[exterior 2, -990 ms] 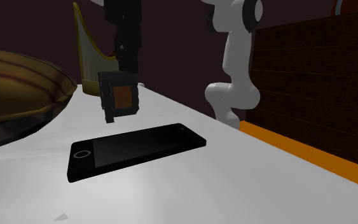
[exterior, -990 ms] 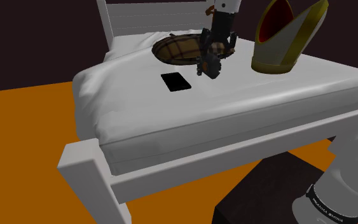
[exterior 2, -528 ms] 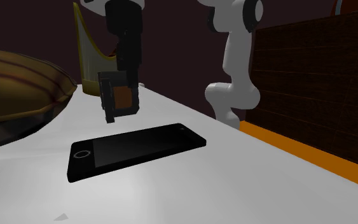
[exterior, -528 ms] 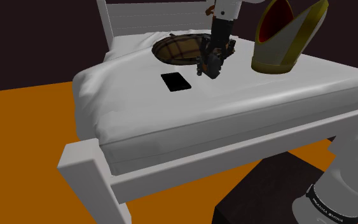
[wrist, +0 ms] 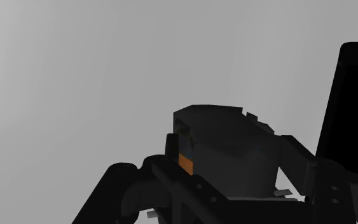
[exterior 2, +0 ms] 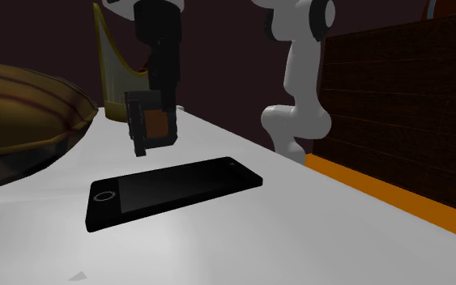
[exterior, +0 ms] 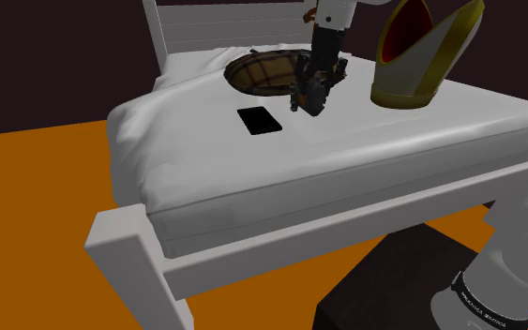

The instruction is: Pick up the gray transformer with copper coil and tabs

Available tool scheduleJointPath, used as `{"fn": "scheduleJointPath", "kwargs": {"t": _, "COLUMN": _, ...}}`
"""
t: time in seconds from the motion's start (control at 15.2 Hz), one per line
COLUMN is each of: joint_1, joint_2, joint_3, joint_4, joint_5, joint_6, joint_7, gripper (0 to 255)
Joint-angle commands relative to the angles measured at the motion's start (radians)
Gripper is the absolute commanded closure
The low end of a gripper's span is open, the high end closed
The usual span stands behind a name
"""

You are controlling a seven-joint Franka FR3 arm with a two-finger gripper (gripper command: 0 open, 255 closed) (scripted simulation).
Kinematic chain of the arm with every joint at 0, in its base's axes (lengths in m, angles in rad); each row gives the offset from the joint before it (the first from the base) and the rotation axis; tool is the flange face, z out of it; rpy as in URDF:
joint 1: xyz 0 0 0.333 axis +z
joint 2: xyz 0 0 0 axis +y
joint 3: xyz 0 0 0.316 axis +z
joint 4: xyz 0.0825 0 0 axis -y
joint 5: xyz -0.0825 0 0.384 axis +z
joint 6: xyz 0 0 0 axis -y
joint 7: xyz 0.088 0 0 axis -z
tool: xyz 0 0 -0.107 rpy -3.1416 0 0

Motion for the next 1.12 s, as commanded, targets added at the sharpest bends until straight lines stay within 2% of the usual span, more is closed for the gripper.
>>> {"fn": "scheduleJointPath", "kwargs": {"t": 0.0, "joint_1": 0.000, "joint_2": 0.004, "joint_3": -0.001, "joint_4": 0.013, "joint_5": 0.000, "joint_6": -0.012, "joint_7": 0.001, "gripper": 255}}
{"fn": "scheduleJointPath", "kwargs": {"t": 0.92, "joint_1": -0.001, "joint_2": 0.050, "joint_3": -0.004, "joint_4": 0.255, "joint_5": 0.000, "joint_6": -0.207, "joint_7": 0.020, "gripper": 255}}
{"fn": "scheduleJointPath", "kwargs": {"t": 1.06, "joint_1": -0.001, "joint_2": 0.051, "joint_3": -0.004, "joint_4": 0.258, "joint_5": 0.000, "joint_6": -0.210, "joint_7": 0.020, "gripper": 255}}
